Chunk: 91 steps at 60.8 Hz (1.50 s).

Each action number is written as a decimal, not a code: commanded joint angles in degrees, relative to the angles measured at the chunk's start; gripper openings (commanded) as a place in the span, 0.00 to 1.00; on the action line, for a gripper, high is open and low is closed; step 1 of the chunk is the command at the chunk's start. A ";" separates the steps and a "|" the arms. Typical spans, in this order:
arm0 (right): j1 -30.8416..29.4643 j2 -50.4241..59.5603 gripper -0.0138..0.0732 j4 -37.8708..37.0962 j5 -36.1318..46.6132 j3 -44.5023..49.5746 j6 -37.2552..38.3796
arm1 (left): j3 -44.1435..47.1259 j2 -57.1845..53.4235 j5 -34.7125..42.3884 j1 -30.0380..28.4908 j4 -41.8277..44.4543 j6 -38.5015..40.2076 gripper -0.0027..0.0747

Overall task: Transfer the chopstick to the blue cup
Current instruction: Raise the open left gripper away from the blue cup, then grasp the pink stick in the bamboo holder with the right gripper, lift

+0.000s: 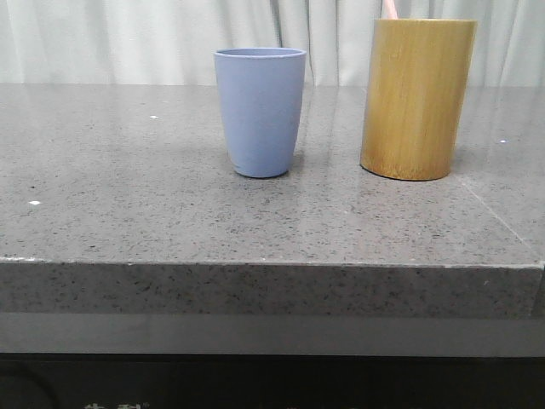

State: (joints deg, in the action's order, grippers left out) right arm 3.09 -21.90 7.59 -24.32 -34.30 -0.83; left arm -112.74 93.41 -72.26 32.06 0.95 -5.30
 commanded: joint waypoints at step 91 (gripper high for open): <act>9.57 -33.33 0.85 -3.58 13.08 -19.80 -0.45 | 90.76 -92.51 48.23 -29.06 -1.87 3.31 0.01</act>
State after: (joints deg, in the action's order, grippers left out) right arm 10.56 -50.68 5.31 -16.25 -48.45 -0.83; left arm -20.47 0.20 -28.97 3.18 -0.39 -2.44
